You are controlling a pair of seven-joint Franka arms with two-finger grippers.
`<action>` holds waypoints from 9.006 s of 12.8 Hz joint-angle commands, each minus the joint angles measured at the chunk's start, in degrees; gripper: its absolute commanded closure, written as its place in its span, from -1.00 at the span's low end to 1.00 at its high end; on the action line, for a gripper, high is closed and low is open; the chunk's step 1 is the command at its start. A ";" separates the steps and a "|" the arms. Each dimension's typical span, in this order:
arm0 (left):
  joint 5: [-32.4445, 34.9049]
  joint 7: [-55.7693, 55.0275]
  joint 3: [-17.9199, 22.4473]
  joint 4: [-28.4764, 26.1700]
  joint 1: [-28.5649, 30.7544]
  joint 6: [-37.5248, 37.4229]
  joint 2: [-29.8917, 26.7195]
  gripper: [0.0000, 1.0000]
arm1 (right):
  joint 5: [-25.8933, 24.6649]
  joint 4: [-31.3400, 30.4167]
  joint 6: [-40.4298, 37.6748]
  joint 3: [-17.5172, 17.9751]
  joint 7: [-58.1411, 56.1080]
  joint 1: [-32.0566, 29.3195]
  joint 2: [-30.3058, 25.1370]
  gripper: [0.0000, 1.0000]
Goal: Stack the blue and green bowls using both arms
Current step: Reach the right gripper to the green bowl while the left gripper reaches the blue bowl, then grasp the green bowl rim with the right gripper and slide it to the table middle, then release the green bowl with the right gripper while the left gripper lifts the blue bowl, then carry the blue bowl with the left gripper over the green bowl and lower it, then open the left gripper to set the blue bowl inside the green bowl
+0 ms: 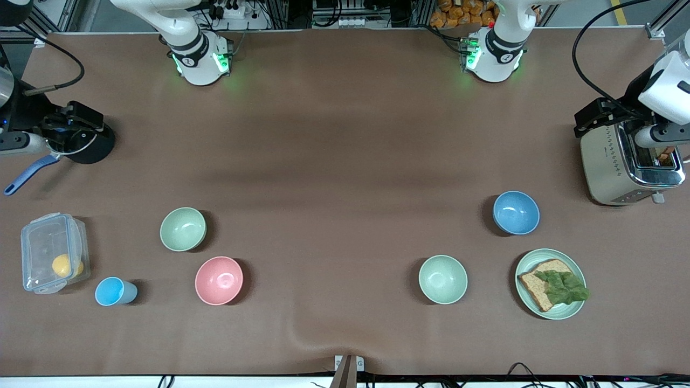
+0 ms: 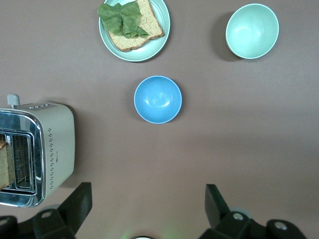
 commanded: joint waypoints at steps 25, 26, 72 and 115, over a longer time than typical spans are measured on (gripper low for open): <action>4.16 2.75 0.45 -21.83 8.45 44.16 28.43 -0.42 | 3.45 -2.19 17.27 0.58 -0.64 -1.56 31.17 -1.00; 4.16 2.75 0.45 -21.75 8.45 44.25 29.04 -0.42 | 3.45 -2.19 18.86 0.50 -0.64 -1.12 31.79 -1.00; 4.25 2.84 0.10 -18.51 4.85 42.07 27.38 1.00 | 32.45 6.69 47.97 -1.25 82.29 32.64 41.82 -1.00; 1.61 -50.42 -11.33 9.81 -24.77 47.77 48.56 1.00 | 22.17 9.50 52.71 -1.52 96.65 31.05 49.73 -1.00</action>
